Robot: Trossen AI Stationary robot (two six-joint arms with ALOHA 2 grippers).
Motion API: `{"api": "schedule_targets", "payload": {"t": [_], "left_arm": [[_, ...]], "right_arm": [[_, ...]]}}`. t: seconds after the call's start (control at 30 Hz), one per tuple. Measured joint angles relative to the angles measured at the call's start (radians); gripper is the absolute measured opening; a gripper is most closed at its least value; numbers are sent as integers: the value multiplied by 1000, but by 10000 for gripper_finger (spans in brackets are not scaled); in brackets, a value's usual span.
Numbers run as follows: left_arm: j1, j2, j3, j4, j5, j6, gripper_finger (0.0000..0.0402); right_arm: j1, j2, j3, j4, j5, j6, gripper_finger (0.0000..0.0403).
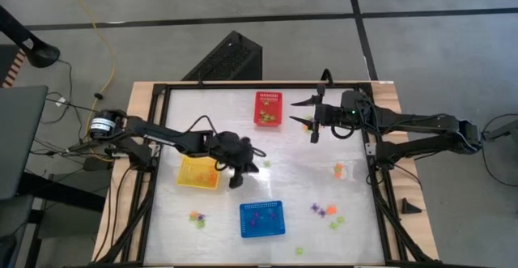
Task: Sort Halloween decoration
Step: Put the purple spider toy into the blue basket, then put the green spider toy into the red basket
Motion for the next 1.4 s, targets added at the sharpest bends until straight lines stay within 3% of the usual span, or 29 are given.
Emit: {"api": "schedule_targets", "payload": {"t": [0.1,0.23,0.43,0.57,0.73,1.13,1.4], "left_arm": [[-62,3,1,106,91,-25,0],[-163,26,1,233,96,-26,0],[-290,132,5,423,-13,-40,0],[-332,202,27,462,-80,-44,0],[-341,192,92,267,-189,-5,18],[-329,185,213,4,-195,1,115],[-315,174,435,-662,-80,-199,120]], "right_arm": [[0,0,0,0,0,0,211],[0,0,0,0,0,0,211],[0,0,0,7,0,2,211],[0,0,0,16,1,8,211],[3,0,0,25,0,10,211],[2,0,0,26,0,10,211],[2,0,0,26,-1,18,211]]}}
